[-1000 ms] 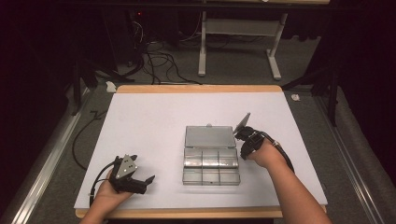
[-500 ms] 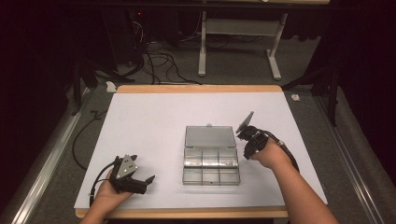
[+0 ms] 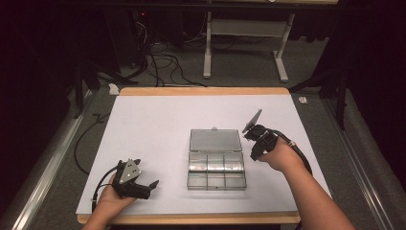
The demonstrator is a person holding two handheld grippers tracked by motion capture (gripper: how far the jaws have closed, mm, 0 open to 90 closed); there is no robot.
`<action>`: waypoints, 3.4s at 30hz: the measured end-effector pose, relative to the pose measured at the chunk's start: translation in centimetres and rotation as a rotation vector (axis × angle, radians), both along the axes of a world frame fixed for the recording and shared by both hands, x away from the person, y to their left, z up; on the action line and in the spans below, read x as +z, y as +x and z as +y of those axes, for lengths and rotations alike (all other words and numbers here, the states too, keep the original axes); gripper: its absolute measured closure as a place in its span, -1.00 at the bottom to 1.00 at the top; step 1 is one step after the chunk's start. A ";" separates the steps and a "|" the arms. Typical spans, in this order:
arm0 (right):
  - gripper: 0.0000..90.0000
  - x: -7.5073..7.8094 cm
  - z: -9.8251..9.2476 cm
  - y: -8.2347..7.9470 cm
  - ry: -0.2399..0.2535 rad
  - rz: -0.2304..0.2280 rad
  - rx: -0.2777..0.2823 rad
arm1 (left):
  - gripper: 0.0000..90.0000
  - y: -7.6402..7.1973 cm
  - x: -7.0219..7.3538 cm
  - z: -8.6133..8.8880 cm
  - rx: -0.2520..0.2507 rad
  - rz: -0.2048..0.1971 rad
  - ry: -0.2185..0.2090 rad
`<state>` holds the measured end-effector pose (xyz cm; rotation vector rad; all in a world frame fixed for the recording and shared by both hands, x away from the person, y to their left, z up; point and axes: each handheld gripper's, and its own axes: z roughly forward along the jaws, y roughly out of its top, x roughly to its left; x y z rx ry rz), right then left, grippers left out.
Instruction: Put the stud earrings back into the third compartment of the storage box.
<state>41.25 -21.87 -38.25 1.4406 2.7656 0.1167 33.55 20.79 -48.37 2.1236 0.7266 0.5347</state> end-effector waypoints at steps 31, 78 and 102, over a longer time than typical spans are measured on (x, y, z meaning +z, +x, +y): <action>0.92 -2.8 6.6 0.1 0.003 0.051 0.155 | -0.99 0.0 0.0 0.0 -0.010 0.002 0.003; 0.58 0.0 -1.7 -1.3 0.035 -0.051 -0.013 | -0.99 0.0 0.0 0.0 -0.002 -0.005 0.003; 0.00 -2.6 -8.0 -3.5 0.073 -0.149 -0.174 | -0.99 -0.1 0.0 -0.1 0.006 -0.014 0.009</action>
